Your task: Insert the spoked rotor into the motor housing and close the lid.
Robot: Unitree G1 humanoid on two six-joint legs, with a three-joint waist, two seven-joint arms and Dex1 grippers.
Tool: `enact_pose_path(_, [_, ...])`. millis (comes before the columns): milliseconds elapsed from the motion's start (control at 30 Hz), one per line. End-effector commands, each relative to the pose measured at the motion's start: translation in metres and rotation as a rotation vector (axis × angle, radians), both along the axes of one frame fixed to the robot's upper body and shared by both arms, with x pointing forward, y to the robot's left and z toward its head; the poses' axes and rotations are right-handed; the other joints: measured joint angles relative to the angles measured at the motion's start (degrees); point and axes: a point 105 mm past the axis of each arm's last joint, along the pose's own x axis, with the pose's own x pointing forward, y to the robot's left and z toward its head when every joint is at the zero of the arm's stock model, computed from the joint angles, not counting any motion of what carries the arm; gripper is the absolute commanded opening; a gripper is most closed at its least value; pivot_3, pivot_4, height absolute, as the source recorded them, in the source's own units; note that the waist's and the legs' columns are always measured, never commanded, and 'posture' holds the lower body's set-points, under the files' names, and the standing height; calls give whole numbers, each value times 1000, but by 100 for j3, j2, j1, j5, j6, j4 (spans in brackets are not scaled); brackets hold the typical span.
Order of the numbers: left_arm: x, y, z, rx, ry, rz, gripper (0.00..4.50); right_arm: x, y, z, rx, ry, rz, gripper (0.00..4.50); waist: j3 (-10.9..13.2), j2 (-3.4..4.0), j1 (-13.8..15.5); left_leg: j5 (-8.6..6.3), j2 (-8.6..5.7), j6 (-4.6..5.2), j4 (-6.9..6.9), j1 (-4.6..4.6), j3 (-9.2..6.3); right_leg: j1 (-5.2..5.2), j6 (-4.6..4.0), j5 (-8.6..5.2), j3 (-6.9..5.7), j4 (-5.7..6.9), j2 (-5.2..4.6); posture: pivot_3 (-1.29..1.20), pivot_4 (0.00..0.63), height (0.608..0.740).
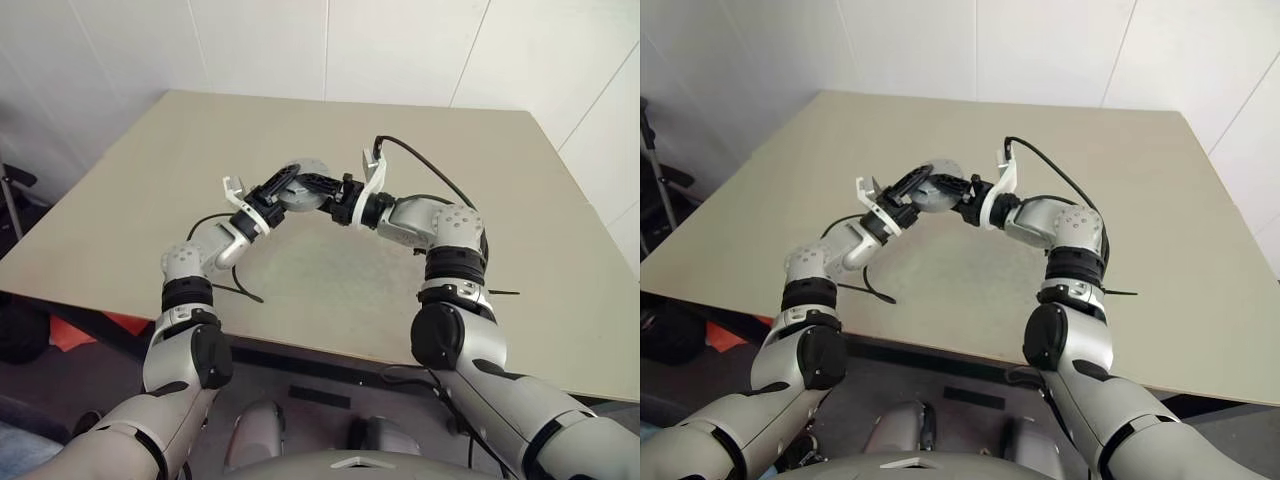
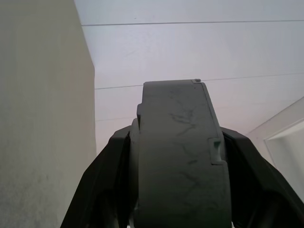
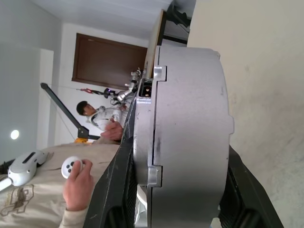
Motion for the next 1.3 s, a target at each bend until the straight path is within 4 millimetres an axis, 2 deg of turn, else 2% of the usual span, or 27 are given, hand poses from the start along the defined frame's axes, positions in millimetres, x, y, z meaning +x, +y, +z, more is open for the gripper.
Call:
enact_pose_path(33, [2,2,13,11,-48,5,2122,4,-4,20,-7,-101,-29,3013,0,0,-1,0,0,0,0,1,0,0,0,0,0,1,0,0,0,740])
enact_pose_path(167, [4,4,12,18,-44,25,2122,10,-7,17,-63,-118,-84,4336,0,0,-5,0,0,0,3,1,-1,0,0,0,0,4,0,0,0,740])
enact_pose_path(200, [4,4,11,23,-45,30,2122,12,-7,16,-80,-128,-99,4456,0,0,-8,0,0,0,4,2,-1,0,0,0,1,4,0,0,0,740])
enact_pose_path(300, [6,7,10,39,-50,57,2122,14,-7,15,-111,-153,-122,4456,0,0,-8,0,0,0,5,2,-1,0,0,0,1,6,0,0,0,740])
enact_pose_path(367, [12,17,6,89,-58,144,2122,19,-11,10,-165,-169,-163,4456,0,0,-9,0,0,0,6,2,-1,0,0,0,1,6,0,0,0,740])
enact_pose_path(533, [29,74,3,178,-75,477,2122,31,-27,-8,-298,-198,-262,4456,1,-1,-20,0,1,0,13,3,-4,3,1,0,1,8,0,0,0,740])
enact_pose_path(633, [31,108,-7,241,-20,622,2122,32,-34,-11,-314,-208,-273,4456,1,-2,-28,0,1,0,16,3,-5,4,2,1,1,9,0,0,0,740])
enact_pose_path(733, [30,133,-22,311,67,718,2122,33,-38,-10,-315,-212,-282,4456,1,-2,-22,-1,1,0,17,3,-6,4,3,1,1,13,0,0,0,740])
enact_pose_path(900, [29,151,-47,412,188,781,2122,34,-36,-10,-316,-220,-278,4456,1,-3,3,-2,0,2,34,2,-13,15,10,3,1,16,0,0,0,740])
enact_pose_path(1133, [29,152,-63,483,261,776,2122,33,-27,-10,-321,-228,-256,4456,2,-7,-22,-5,1,5,74,11,-17,30,27,14,11,36,0,0,0,740])
enact_pose_path(1200, [29,153,-65,489,267,778,2857,33,-26,-11,-322,-228,-256,4500,2,-7,-23,-4,1,3,74,22,-16,36,27,13,15,40,0,0,0,740])
enact_pose_path(1300, [27,161,-71,544,291,804,3687,35,-28,-14,-333,-217,-263,4500,1,-8,-22,-3,0,2,75,27,-15,38,26,14,21,48,0,0,0,740])
